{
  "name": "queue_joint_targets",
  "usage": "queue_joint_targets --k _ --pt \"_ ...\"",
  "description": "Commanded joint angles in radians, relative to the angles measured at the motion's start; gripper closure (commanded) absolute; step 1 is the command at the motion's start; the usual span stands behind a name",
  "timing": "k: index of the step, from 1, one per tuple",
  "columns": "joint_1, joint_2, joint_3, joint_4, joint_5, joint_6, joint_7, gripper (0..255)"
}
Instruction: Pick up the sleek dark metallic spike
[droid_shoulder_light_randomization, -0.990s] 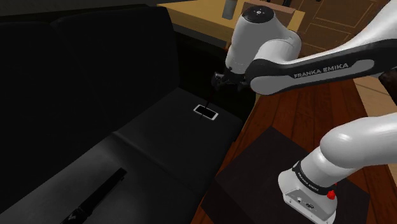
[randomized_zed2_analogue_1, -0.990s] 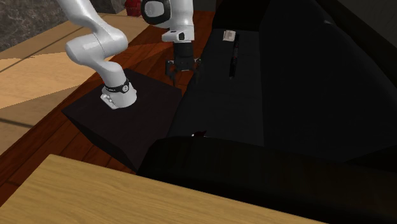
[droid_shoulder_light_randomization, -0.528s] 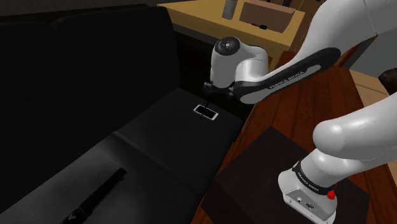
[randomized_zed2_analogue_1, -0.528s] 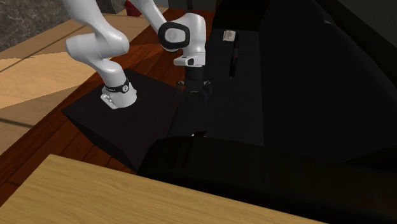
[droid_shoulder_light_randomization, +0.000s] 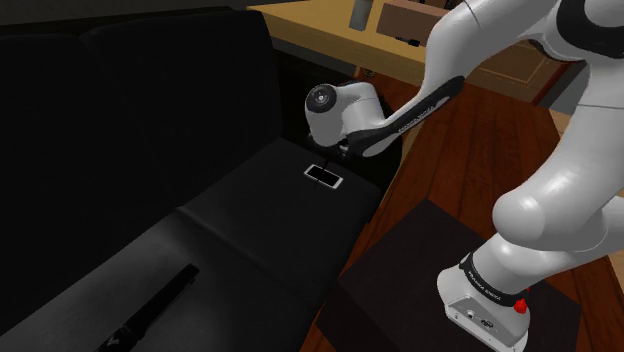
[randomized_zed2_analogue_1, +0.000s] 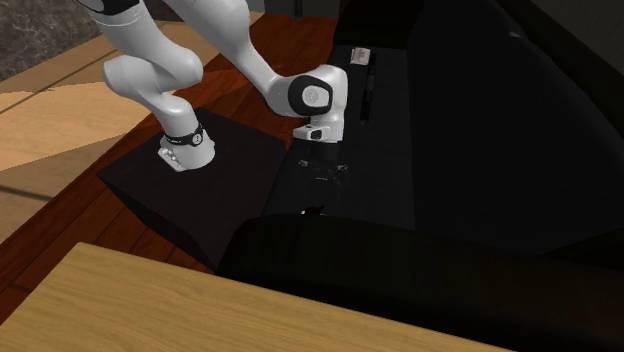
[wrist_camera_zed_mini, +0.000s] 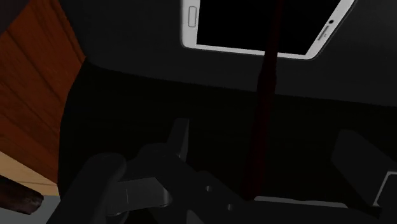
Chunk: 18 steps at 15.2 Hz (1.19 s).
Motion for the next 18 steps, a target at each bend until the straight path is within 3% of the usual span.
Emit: queue_joint_targets --k 1,10,11,18 --pt "0.045 0.076 -0.050 0.050 -0.064 -0.043 0.082 0" --pt "0.092 0.174 -0.107 0.074 -0.157 -0.046 0.158 0" --pt "0.092 0.173 -0.106 0.072 -0.157 -0.046 0.158 255" --pt "0.091 0.173 -0.107 0.072 -0.157 -0.046 0.158 255"
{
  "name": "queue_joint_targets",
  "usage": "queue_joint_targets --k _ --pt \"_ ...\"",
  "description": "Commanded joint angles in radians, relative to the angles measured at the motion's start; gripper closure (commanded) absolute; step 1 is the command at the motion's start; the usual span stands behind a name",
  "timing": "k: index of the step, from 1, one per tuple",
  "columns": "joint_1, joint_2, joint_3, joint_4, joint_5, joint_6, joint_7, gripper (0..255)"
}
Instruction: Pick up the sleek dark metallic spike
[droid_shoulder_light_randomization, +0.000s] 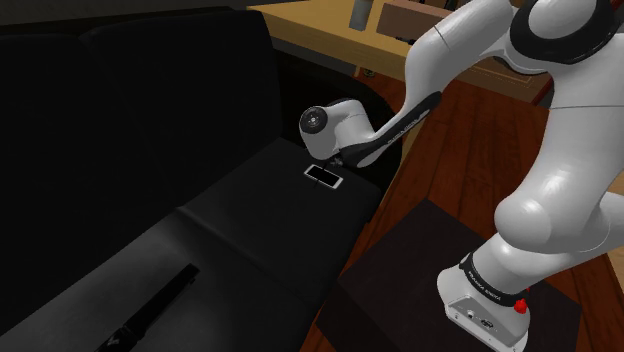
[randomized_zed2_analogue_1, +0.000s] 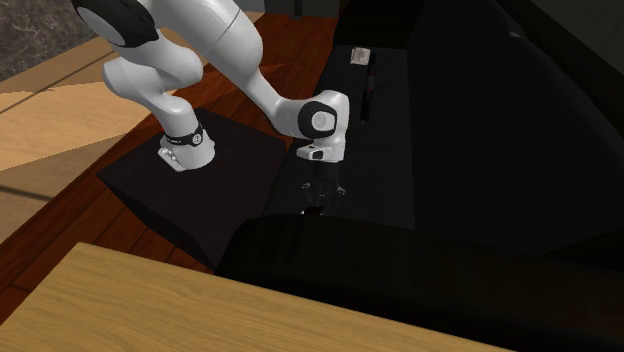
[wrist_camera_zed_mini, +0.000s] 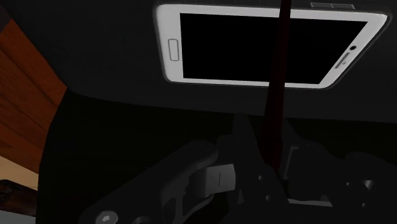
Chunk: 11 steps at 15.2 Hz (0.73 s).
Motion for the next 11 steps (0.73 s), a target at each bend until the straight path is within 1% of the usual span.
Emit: queue_joint_targets --k 1,2,11 --pt "0.000 0.000 0.000 0.000 0.000 0.000 0.000 255" --pt "0.001 0.001 0.000 0.002 0.000 -0.001 0.000 255" --pt "-0.055 -0.116 0.066 -0.026 0.111 0.004 -0.092 255"
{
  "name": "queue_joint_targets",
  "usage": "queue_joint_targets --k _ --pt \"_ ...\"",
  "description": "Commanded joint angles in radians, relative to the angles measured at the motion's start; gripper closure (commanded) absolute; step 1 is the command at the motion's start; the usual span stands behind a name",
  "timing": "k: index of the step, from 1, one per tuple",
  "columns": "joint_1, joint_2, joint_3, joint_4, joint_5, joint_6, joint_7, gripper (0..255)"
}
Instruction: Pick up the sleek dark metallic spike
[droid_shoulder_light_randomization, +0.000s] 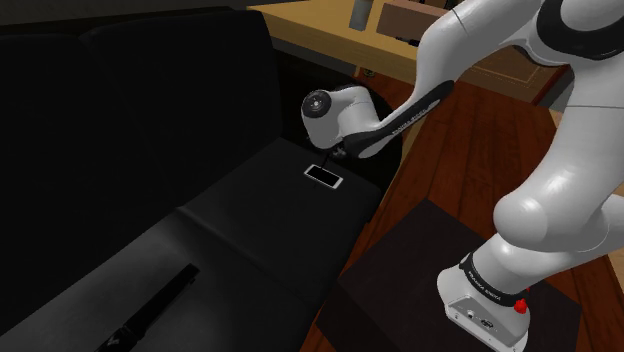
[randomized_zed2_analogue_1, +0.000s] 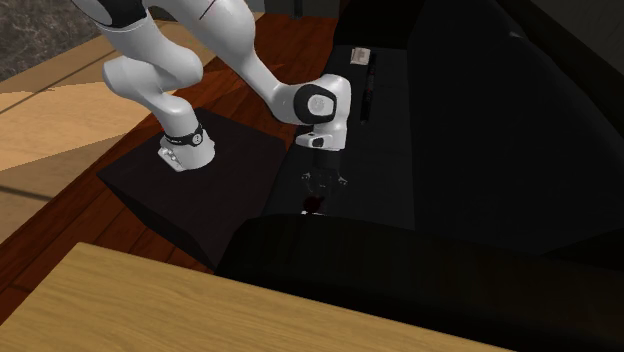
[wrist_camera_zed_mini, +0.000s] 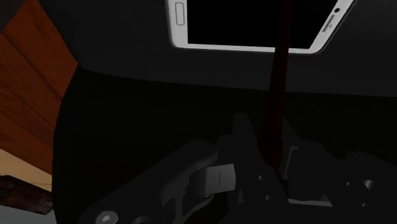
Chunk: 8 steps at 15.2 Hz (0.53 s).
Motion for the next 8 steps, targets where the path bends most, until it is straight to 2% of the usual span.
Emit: queue_joint_targets --k 1,6,8 --pt "-0.011 -0.024 0.014 -0.002 0.026 0.000 -0.023 255" --pt "-0.044 -0.090 0.051 -0.010 0.095 0.003 -0.080 255" --pt "-0.045 -0.092 0.052 -0.011 0.097 0.003 -0.082 255"
